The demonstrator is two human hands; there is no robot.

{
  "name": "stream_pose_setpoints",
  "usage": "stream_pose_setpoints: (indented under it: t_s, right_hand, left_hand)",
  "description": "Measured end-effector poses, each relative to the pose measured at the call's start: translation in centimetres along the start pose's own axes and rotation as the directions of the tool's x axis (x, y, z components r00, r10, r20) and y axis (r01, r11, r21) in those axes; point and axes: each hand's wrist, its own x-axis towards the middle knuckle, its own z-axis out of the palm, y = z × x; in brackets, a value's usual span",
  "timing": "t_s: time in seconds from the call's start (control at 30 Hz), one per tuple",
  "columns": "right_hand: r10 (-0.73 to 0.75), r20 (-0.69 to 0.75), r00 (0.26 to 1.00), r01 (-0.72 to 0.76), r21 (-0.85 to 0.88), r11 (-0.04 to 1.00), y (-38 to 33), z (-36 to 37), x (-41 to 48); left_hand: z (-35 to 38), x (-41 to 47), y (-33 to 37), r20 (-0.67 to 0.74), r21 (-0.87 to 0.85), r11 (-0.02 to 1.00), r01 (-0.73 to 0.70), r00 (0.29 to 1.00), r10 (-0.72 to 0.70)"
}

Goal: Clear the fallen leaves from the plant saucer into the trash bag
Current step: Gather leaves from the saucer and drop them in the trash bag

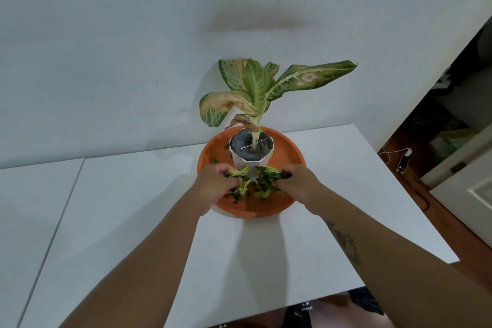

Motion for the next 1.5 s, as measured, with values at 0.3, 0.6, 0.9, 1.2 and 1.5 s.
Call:
stream_pose_setpoints:
  t_s: [0.3,0.6,0.9,1.2,1.5]
  right_hand:
    - [-0.010,-0.026,1.000,0.009,-0.030,1.000,-0.7,0.4,-0.1]
    - [0.019,-0.063,0.998,-0.014,0.080,0.997,-0.6,0.4,-0.2]
    - [0.098,-0.033,0.995,-0.065,0.535,0.843,-0.3,0.3,-0.5]
    - [0.165,0.056,0.985,-0.144,0.794,0.591,-0.5,0.6,-0.8]
    - [0.156,0.151,0.976,-0.202,0.893,0.402,-0.5,0.7,-1.1]
  left_hand:
    - [-0.1,0.1,0.5,0.022,0.066,0.998,-0.010,1.000,0.008]
    - [0.0,0.4,0.5,0.036,0.044,0.999,-0.014,0.999,0.013]
    - [0.2,0.3,0.2,0.018,-0.148,0.989,0.018,1.000,-0.015]
    - [1.3,-0.3,-0.7,-0.010,-0.467,0.882,0.066,0.997,-0.079]
    - [2.9,-1.9,0.0,-0.035,-0.720,0.691,0.069,0.990,-0.135]
